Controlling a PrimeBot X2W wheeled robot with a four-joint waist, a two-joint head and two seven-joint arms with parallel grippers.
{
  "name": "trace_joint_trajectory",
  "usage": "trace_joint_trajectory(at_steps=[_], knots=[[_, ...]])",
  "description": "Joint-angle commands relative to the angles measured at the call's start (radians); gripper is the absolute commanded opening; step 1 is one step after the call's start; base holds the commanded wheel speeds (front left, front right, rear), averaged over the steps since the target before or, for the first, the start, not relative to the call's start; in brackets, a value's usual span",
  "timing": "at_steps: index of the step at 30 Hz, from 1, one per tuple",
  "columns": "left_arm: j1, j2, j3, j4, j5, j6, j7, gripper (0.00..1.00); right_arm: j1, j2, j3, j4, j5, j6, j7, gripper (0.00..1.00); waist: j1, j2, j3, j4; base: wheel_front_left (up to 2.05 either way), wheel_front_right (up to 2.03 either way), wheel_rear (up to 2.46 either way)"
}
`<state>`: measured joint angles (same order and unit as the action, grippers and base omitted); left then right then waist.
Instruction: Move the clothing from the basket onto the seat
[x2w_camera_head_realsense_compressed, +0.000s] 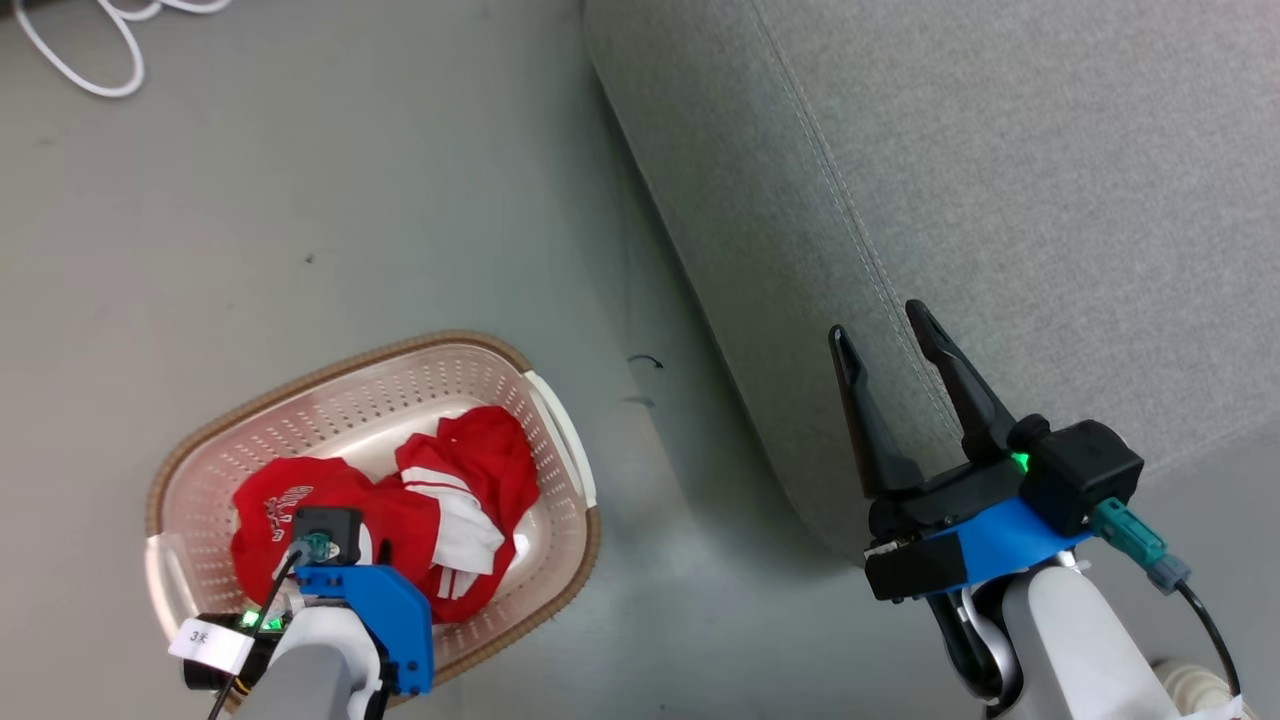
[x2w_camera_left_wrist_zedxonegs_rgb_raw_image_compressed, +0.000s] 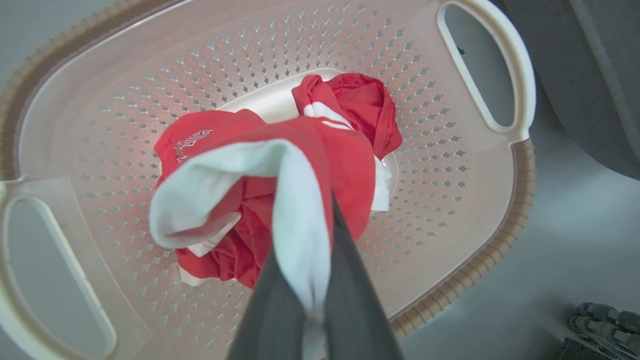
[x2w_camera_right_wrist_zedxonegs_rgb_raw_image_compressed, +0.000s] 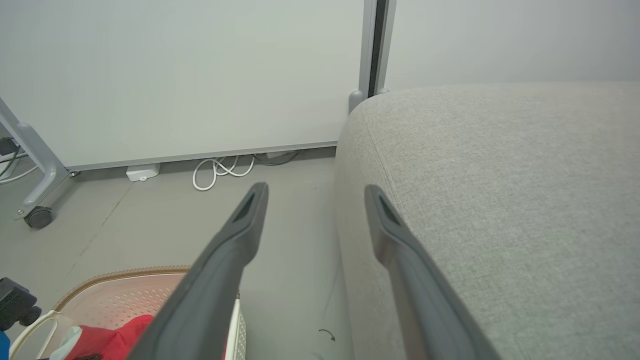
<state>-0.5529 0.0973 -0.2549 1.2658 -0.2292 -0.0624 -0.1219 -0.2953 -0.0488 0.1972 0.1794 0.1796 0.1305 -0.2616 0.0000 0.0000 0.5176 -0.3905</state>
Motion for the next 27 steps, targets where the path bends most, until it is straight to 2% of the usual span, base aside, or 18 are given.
trace_joint_trajectory(at_steps=[1, 8, 16, 20, 27], knots=[[0.015, -0.002, -0.003, 0.001, -0.007, -0.005, -0.009, 0.00, 0.008, -0.003, 0.000, 0.006, -0.003, 0.000, -0.005, 1.00, 0.0000, 0.0000, -0.032, 0.024, 0.00, 0.00, 0.00], [0.042, -0.031, -0.018, 0.003, -0.031, -0.036, -0.051, 0.00, 0.027, -0.003, -0.008, 0.039, -0.021, 0.000, -0.004, 1.00, 0.0000, 0.0000, -0.150, 0.098, 0.00, 0.00, 0.00], [0.046, -0.045, -0.106, -0.032, -0.014, -0.062, -0.088, 0.00, 0.058, -0.003, -0.023, 0.064, -0.028, 0.000, -0.004, 1.00, 0.0000, 0.0000, -0.276, 0.187, 0.00, 0.00, 0.00], [0.028, -0.047, -0.140, -0.085, -0.045, -0.068, -0.102, 0.00, 0.071, -0.003, -0.034, 0.074, -0.033, 0.000, -0.004, 1.00, 0.0000, 0.0000, -0.319, 0.226, 0.00, 0.00, 0.00], [0.032, -0.047, -0.266, -0.243, -0.158, -0.070, -0.076, 0.00, 0.096, -0.003, -0.050, 0.089, -0.040, 0.000, -0.004, 1.00, 0.0000, 0.0000, -0.377, 0.272, 0.00, 0.00, 0.00]])
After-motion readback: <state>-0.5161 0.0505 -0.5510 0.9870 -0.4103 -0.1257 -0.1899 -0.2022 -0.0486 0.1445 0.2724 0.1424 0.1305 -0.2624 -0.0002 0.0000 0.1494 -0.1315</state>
